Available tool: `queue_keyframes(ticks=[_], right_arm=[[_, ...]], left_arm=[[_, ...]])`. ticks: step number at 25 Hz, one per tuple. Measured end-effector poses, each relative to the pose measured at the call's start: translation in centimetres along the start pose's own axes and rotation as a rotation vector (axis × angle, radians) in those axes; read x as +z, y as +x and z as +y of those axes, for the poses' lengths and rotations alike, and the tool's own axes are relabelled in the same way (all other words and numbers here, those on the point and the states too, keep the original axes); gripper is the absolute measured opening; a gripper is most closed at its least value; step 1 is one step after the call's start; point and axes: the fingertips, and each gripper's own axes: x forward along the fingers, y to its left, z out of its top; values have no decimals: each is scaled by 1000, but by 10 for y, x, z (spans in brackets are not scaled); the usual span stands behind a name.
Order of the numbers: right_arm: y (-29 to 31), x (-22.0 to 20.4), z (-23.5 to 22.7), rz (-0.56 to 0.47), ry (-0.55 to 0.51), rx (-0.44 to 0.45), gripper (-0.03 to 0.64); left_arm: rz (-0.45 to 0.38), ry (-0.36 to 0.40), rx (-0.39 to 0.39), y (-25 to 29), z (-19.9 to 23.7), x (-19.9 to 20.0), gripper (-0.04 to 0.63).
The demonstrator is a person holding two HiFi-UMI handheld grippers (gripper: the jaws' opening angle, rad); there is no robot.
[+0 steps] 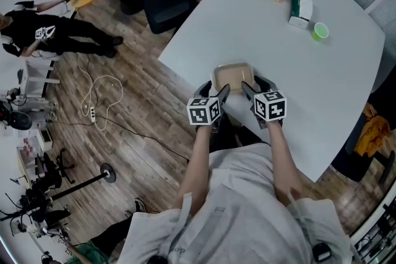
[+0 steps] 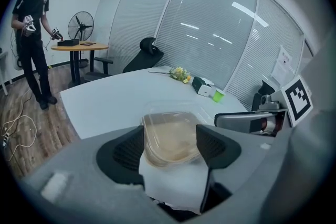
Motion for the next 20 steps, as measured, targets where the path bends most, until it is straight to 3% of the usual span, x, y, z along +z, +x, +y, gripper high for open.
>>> queue_keyframes(ticks=[10, 14, 20], right_arm=[[-23, 31, 15, -97, 15, -80, 190], [-38, 29, 36, -114, 19, -103, 187], [-56, 22, 51, -127, 9, -128, 176]], left_arm=[[-33, 16, -62, -23, -10, 16, 318], [-69, 1, -65, -46, -10, 22, 316], [-89, 46, -84, -68, -18, 20, 316]])
